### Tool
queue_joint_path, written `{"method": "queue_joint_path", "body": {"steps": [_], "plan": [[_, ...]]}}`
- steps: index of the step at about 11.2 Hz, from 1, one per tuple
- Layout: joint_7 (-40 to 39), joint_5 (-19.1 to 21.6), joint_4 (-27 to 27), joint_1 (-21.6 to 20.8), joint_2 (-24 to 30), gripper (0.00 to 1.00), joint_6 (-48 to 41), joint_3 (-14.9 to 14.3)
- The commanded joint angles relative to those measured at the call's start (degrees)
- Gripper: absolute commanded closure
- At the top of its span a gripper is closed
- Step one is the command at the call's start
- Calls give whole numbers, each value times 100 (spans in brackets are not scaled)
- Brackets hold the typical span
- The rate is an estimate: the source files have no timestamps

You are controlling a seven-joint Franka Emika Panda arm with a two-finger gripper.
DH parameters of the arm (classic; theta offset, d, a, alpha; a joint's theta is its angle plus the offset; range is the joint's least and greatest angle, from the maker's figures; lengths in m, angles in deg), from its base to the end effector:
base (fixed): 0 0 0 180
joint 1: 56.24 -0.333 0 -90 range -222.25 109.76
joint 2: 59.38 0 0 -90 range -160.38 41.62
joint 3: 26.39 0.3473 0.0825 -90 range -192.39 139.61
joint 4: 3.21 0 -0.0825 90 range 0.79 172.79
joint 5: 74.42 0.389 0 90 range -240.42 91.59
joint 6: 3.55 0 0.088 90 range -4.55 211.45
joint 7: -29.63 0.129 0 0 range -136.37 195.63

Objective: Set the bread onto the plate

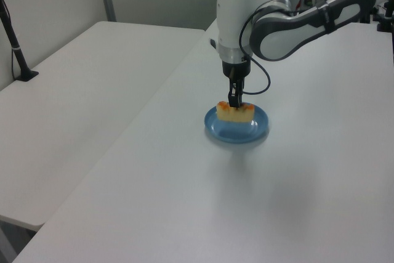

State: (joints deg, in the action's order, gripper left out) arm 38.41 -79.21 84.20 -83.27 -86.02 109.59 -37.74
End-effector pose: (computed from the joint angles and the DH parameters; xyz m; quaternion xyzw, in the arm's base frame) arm 0.6740 0.2030 0.3990 0.9928 0.0865 0.0137 0.0814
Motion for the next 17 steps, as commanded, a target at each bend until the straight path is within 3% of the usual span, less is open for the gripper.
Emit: {"method": "queue_joint_path", "body": {"steps": [1,2,3,5,7,8,10,12,14,17], "plan": [[185,-249,21,-49,10,100,-37,-60],[220,-293,30,-14,-25,60,24,-60],[264,-337,56,-13,-51,1,111,-60],[308,-408,56,-5,9,0,51,-60],[851,-399,83,170,595,0,-124,96],[1036,-399,74,659,947,0,-586,602],[1012,-364,48,2054,1545,0,-1422,1710],[776,-137,48,2691,1889,0,-1637,1829],[214,486,65,3202,2040,0,-1707,1768],[151,515,56,3160,2014,0,-1769,1619]]}}
